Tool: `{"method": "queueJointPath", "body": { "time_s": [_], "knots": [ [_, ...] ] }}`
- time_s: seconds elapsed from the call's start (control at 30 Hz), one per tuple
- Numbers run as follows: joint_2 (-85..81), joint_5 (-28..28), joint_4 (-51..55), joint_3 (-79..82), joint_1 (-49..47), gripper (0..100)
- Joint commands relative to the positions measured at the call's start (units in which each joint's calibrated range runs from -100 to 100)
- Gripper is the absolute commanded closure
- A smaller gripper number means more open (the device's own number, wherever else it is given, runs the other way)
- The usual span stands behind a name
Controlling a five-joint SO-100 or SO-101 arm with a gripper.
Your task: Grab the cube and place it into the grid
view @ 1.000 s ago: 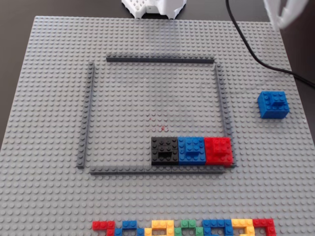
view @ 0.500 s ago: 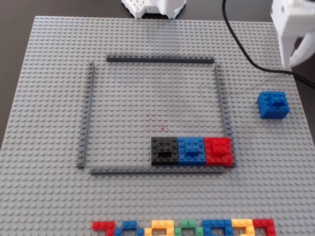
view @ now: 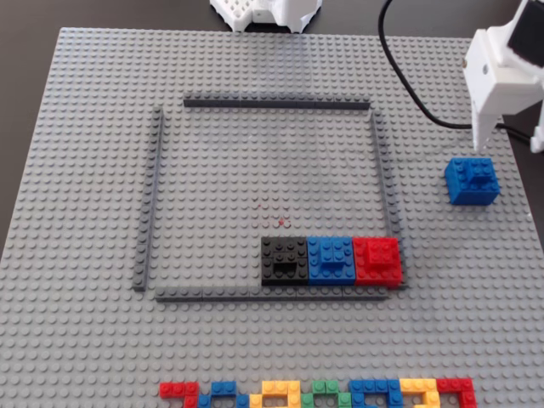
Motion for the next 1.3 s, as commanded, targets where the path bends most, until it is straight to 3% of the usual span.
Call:
{"method": "queueJointPath", "body": {
  "time_s": [0.0, 1.27],
  "knots": [
    [-0.6, 0.3, 0.3, -4.7, 0.9, 72],
    [6.5, 0.2, -0.4, -8.3, 1.4, 75]
  ]
}}
